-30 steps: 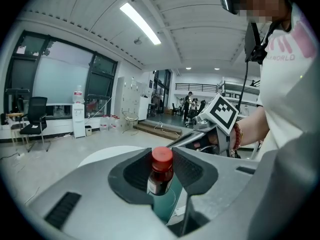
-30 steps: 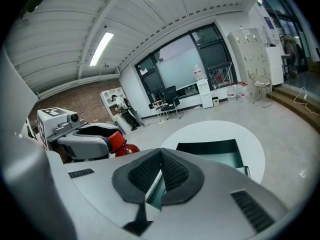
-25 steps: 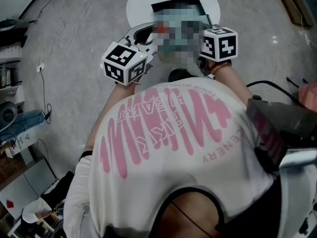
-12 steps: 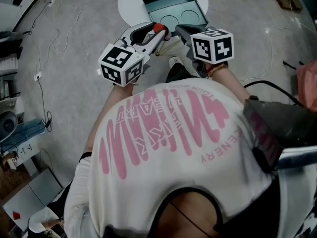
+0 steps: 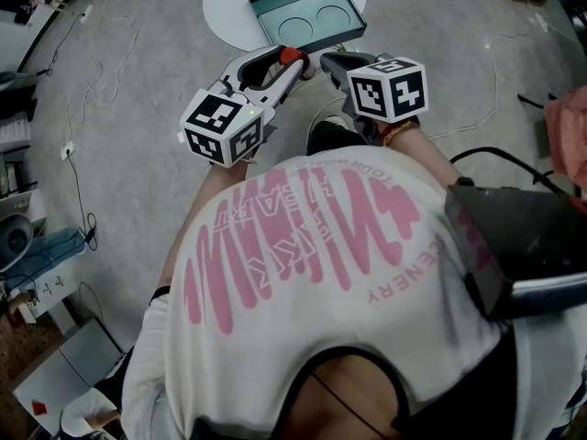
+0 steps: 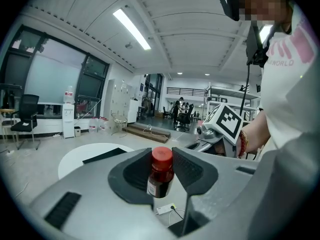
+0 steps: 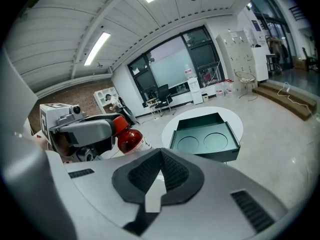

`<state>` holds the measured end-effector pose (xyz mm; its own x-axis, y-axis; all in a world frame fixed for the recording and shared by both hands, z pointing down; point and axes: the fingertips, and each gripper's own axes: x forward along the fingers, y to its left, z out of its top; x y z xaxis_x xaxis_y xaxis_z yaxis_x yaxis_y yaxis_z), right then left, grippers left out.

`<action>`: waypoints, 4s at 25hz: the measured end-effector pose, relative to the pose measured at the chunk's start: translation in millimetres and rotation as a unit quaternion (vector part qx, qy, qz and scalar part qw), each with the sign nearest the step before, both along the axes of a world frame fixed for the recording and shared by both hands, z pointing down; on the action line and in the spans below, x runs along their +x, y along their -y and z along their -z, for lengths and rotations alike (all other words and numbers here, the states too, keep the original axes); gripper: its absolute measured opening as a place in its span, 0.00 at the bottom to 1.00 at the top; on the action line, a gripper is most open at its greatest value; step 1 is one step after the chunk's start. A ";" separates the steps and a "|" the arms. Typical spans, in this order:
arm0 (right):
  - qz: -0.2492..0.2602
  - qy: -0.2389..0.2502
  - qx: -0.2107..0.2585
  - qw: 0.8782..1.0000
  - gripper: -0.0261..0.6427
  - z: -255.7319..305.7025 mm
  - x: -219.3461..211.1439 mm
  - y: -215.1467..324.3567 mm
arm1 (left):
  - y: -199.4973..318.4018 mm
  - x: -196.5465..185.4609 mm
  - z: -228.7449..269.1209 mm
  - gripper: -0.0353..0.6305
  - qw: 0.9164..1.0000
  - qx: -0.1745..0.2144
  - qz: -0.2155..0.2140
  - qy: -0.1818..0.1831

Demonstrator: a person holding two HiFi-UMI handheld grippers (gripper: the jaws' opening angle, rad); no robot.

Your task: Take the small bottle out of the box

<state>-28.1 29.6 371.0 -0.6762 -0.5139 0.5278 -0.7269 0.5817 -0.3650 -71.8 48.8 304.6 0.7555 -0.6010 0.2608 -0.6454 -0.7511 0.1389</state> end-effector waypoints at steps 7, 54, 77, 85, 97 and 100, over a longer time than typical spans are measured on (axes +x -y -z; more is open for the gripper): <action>0.011 0.006 0.000 1.000 0.05 7.7 26.0 1.4 | -0.9 16.0 8.6 0.25 0.999 0.000 0.032 -0.005; 0.002 0.060 -0.010 0.998 0.05 13.2 249.2 -37.4 | -87.6 114.4 -5.2 0.25 0.972 -0.014 0.231 -0.043; -0.113 0.061 0.001 0.992 0.05 31.6 178.2 -57.2 | -99.9 -10.4 18.1 0.25 0.960 -0.031 0.246 -0.129; -0.124 0.045 -0.003 0.991 0.05 30.0 162.5 -95.4 | -140.1 -43.0 14.6 0.25 0.960 -0.039 0.246 -0.128; -0.128 0.044 -0.008 0.991 0.04 28.4 161.0 -106.8 | -147.0 -46.3 16.4 0.25 0.960 -0.036 0.242 -0.135; -0.128 0.043 -0.010 0.991 0.04 27.9 160.7 -108.4 | -147.7 -47.4 17.7 0.25 0.959 -0.034 0.243 -0.140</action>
<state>132.7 138.0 343.1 -0.5688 -0.6639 0.4855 -0.8149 0.3749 -0.4420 -119.3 196.5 286.9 0.4363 -0.8889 0.1397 -0.8476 -0.3539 0.3954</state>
